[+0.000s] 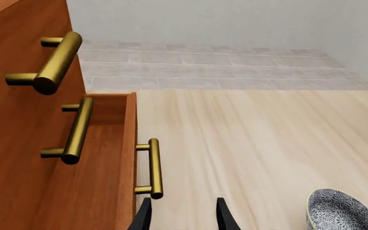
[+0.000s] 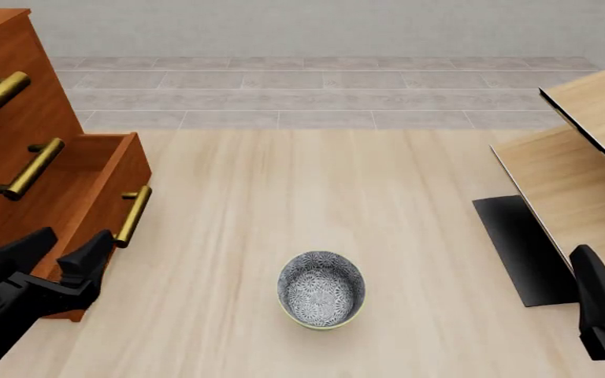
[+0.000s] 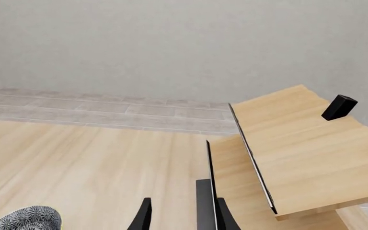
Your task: Close the bottom drawer of the cabinet.
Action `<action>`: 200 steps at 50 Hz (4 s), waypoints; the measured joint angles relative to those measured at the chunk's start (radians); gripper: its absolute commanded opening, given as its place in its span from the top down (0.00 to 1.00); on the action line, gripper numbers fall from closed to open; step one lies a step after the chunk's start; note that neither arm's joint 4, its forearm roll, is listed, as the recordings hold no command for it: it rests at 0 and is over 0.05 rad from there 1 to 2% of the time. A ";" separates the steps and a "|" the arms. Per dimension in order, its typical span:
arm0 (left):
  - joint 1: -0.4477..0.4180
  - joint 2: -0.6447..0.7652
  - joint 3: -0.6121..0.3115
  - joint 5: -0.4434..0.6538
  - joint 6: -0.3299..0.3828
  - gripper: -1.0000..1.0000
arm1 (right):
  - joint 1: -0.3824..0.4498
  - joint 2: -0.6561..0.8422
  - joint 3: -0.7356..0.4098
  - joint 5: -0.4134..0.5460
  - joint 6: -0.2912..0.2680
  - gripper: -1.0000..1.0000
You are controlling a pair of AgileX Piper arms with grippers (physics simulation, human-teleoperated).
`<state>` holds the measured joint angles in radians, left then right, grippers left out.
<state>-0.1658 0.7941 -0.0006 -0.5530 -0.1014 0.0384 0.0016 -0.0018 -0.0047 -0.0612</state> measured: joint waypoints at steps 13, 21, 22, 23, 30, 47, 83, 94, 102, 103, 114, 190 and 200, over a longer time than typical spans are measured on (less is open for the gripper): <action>-0.034 0.138 0.000 -0.111 -0.056 0.00 | 0.003 0.000 0.000 0.000 -0.008 0.00; -0.063 0.225 0.000 -0.183 -0.076 0.00 | 0.006 0.000 0.000 0.000 -0.012 0.00; -0.067 0.235 0.000 -0.191 -0.078 0.00 | 0.006 0.000 0.000 0.000 -0.013 0.00; -0.070 0.244 0.000 -0.198 -0.080 0.00 | 0.007 0.000 0.000 0.000 -0.013 0.00; -0.086 0.310 0.000 -0.252 -0.093 0.00 | 0.010 0.000 0.000 -0.001 -0.017 0.00; -0.102 0.504 0.000 -0.402 -0.132 0.00 | 0.012 -0.001 0.000 -0.002 -0.023 0.00; -0.081 0.798 -0.020 -0.624 -0.182 0.00 | 0.016 -0.001 0.000 -0.005 -0.030 0.00; -0.035 0.835 -0.041 -0.626 -0.148 0.00 | 0.019 -0.001 0.000 -0.005 -0.029 0.00; 0.001 0.863 -0.058 -0.630 -0.127 0.00 | 0.020 -0.001 0.001 -0.005 -0.029 0.00; 0.005 0.865 -0.060 -0.629 -0.124 0.00 | 0.020 -0.001 0.001 -0.005 -0.029 0.00; 0.053 0.874 -0.081 -0.607 -0.096 0.00 | 0.021 -0.001 0.001 -0.006 -0.032 0.00; 0.193 0.931 -0.125 -0.596 -0.014 0.00 | 0.018 -0.001 0.001 -0.013 -0.043 0.00; 0.213 0.934 -0.127 -0.596 -0.009 0.00 | 0.019 -0.001 0.001 -0.011 -0.042 0.00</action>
<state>0.0473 1.7278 -0.1281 -1.1494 -0.1108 0.0576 0.0004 -0.0010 -0.0160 -0.1029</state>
